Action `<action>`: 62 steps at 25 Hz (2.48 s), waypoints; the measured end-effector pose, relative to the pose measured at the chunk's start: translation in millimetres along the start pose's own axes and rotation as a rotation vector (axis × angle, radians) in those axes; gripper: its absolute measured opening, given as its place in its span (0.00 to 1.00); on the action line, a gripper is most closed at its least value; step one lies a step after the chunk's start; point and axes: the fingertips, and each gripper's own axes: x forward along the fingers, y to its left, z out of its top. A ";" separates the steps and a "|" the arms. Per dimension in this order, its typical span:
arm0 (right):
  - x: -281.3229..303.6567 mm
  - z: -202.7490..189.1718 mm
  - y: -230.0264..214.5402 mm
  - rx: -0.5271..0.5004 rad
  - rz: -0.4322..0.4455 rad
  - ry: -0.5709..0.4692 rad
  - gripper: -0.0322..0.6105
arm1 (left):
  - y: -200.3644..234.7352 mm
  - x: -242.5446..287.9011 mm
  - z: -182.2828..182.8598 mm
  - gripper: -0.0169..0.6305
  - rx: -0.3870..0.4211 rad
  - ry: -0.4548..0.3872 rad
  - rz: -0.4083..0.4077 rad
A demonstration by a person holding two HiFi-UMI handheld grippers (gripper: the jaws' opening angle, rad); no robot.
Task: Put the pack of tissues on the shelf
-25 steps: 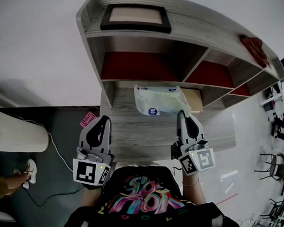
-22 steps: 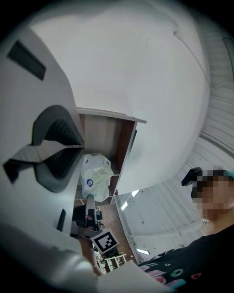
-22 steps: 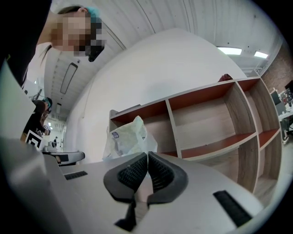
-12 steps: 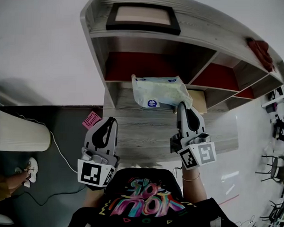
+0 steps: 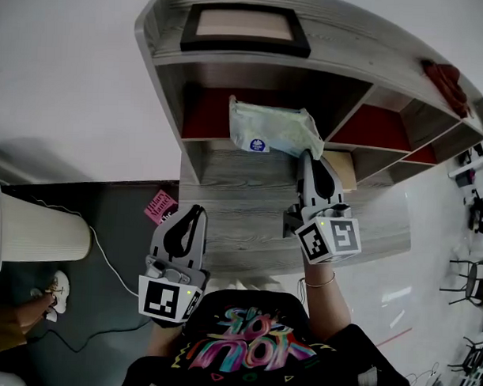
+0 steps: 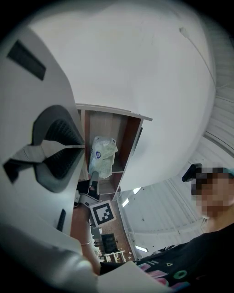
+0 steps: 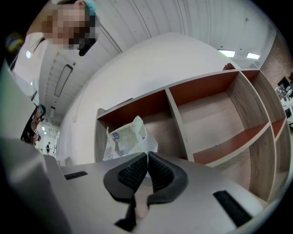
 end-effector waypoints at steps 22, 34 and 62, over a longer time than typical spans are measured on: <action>50.8 -22.2 -9.3 -0.099 -0.094 -0.010 0.08 | -2.1 -0.6 -2.6 0.08 -0.017 0.001 -0.005; 49.9 -31.2 -5.6 -0.075 -0.048 0.009 0.13 | -1.3 -6.8 0.1 0.08 -0.014 0.001 0.013; 10.2 -21.3 25.1 0.005 0.133 0.070 0.22 | -11.9 -7.4 11.7 0.08 0.006 -0.032 0.024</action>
